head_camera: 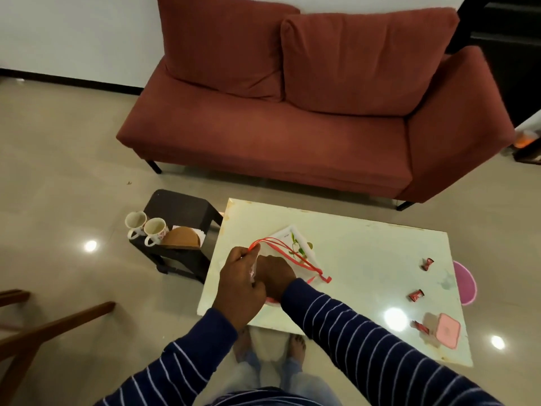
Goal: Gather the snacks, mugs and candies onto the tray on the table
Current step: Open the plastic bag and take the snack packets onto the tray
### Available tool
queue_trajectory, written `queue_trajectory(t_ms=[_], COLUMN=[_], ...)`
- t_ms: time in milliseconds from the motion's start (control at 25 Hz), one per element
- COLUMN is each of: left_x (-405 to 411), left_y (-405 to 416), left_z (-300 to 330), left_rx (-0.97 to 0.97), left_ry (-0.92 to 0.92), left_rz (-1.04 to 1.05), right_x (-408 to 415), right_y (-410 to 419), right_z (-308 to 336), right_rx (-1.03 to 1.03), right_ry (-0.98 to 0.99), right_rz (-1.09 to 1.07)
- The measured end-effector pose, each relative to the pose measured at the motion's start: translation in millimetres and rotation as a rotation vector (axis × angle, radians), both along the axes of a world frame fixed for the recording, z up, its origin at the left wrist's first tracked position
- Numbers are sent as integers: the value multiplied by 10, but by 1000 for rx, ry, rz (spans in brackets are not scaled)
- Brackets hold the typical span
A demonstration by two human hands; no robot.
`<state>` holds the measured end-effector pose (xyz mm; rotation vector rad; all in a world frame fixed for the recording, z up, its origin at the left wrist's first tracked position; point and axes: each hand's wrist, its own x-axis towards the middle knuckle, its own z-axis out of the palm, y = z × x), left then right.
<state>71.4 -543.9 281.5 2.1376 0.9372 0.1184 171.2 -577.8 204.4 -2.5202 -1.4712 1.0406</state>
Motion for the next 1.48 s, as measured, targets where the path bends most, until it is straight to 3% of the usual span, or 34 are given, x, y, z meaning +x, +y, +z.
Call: queue_trajectory(t_ms=[240,320,520,640,760,960,1080,1240,1480], left_x=[-8,-40,-83,-93,-116,-153,-179,-257,-219], left_y=[-96,-93,89,264,384,470,485,476,425], left_z=[-21,-28,-152,-309,-490,-754,-949,-1268,-1923], left_rx=[-91,-90,-60,-93,-130,-102,-130,-102,-66], left_ry=[-14,-5,12,64,126,165,180,190,192], left_rz=[39,38,53,71,83,100,183,300,356], right_x=[-116,-84,-20,37,227,774,1204,1712,2192], right_y=[-116,-100,-36,-68,-225,-550,-608,-612,-313], right_z=[-71,-12,178,521,916,1020,680,-148,-2043], right_rx=[77,86,83,259,493,529,542,378,26], right_ry=[106,71,-111,-257,-329,-499,-515,-477,-333], right_rz=[-126,-65,198,346,356,467,547,587,620])
